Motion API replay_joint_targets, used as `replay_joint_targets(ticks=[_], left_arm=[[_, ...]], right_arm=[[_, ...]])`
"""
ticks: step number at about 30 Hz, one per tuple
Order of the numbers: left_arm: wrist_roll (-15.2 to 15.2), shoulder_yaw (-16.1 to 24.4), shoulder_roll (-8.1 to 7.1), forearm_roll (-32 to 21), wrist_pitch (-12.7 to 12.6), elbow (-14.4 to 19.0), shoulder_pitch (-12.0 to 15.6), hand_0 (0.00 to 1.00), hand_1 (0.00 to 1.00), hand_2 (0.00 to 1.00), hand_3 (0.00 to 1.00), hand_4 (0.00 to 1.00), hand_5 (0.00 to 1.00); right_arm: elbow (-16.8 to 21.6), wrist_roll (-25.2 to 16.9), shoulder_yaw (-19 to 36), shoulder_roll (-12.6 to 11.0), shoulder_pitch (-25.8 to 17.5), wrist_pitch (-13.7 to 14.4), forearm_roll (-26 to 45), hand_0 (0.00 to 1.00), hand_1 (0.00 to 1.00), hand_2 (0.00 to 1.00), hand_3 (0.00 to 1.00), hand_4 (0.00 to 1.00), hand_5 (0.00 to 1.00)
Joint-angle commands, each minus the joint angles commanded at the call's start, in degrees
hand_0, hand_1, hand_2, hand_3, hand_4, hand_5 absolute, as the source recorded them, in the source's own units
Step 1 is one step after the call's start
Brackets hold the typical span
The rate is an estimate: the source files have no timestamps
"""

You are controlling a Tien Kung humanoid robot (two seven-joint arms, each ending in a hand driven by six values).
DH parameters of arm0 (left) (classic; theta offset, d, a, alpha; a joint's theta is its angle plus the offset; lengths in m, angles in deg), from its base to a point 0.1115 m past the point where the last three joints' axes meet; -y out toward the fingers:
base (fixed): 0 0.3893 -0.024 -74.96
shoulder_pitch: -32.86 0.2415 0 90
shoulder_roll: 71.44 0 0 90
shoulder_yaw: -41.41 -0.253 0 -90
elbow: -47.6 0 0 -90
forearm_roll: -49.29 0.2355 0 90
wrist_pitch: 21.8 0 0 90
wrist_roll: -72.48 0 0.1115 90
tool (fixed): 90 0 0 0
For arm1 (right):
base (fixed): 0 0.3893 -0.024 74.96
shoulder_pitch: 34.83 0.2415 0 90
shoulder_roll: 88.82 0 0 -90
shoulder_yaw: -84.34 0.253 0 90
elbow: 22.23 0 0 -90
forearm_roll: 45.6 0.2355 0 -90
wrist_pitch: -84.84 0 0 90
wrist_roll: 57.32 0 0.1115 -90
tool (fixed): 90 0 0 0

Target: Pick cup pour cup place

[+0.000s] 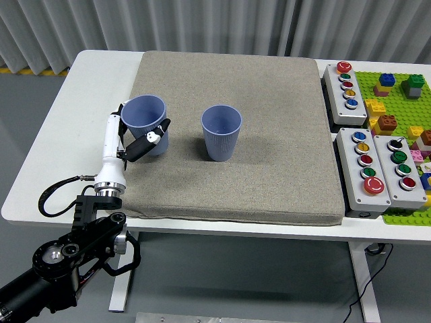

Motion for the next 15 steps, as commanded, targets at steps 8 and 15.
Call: replay_joint_targets(ticks=[8,15], left_arm=[[-2.3,-2.1,0.30,-1.6,0.0,-2.1,-0.3,0.628,0.586,0.600,0.633,0.792,0.282],[-3.2,-2.9,0.39,-1.6,0.0,-4.4,-0.1,0.637,0.600,0.619,0.652,0.798,0.298]], right_arm=[[0.0,-0.1,-0.2,0.0,0.2,0.1,0.6,0.643,0.600,0.509,0.577,0.002,0.002],[0.0,-0.1,-0.2,0.0,0.2,0.0,0.5,0.643,0.600,0.509,0.577,0.002,0.002]])
